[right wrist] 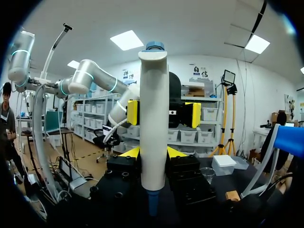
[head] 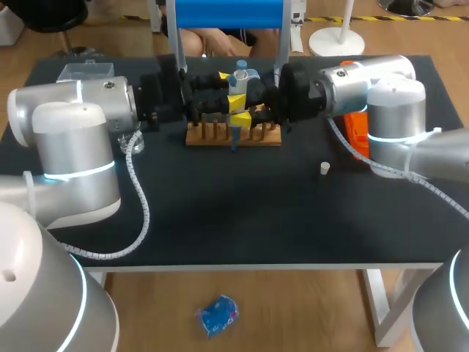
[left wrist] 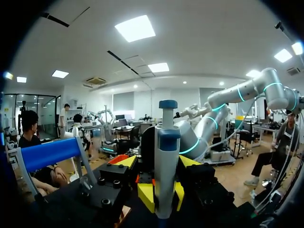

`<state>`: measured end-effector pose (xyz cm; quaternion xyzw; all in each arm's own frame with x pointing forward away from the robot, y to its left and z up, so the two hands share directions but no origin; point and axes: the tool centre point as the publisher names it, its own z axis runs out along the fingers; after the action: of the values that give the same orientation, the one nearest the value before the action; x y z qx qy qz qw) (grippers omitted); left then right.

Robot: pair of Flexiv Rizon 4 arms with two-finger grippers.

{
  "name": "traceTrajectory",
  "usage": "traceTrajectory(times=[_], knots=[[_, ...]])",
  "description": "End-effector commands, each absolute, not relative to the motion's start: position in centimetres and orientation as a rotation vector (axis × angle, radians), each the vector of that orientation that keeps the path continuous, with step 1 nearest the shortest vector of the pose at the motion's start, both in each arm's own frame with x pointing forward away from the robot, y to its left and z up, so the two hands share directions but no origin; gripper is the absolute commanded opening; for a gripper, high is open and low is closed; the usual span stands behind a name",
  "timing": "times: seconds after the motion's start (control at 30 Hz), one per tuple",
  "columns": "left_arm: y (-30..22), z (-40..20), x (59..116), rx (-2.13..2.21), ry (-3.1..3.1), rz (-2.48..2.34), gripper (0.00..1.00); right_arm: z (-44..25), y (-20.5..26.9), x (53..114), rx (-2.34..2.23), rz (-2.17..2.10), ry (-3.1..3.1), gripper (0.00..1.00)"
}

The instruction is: Invert the test tube, pick up the pipette, mount the tip to pipette, aspirate from beaker and dispense into the tube, eject the tip, return the pipette, and cap with the stopper.

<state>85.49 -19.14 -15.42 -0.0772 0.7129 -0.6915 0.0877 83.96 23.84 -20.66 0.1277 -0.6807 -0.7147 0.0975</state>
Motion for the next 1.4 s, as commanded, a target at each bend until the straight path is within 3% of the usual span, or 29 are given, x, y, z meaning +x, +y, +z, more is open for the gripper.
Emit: traceTrajectory(times=[0.03,0.13,0.57,0.6,0.63,1.03,1.4], knots=[[-19.0,-15.5,85.6,-0.223,2.125,-2.06,0.14,-20.7,23.7,83.9,0.379,-2.118,-2.013,0.0],[-19.0,-15.4,85.6,-0.217,2.128,-2.063,0.0,-20.7,23.7,83.9,0.377,-2.12,-2.011,0.0],[-19.3,-15.3,85.5,-0.176,2.167,-2.091,0.0,-20.7,23.6,83.9,0.373,-2.113,-2.007,0.0],[-19.3,-15.3,85.5,-0.178,2.169,-2.091,0.0,-20.7,23.6,83.9,0.373,-2.112,-2.005,0.46],[-19.3,-15.2,85.5,-0.178,2.17,-2.091,0.0,-20.7,23.6,83.9,0.372,-2.11,-2.004,1.0],[-17.8,-14.4,86.5,-0.254,2.152,-2.046,0.0,-20.0,21.7,84.2,0.319,-2.058,-2.107,1.0],[-16.0,-13.2,88.6,-0.407,2.128,-1.949,0.0,-17.8,17.3,85.6,0.167,-2.003,-2.334,1.0]])
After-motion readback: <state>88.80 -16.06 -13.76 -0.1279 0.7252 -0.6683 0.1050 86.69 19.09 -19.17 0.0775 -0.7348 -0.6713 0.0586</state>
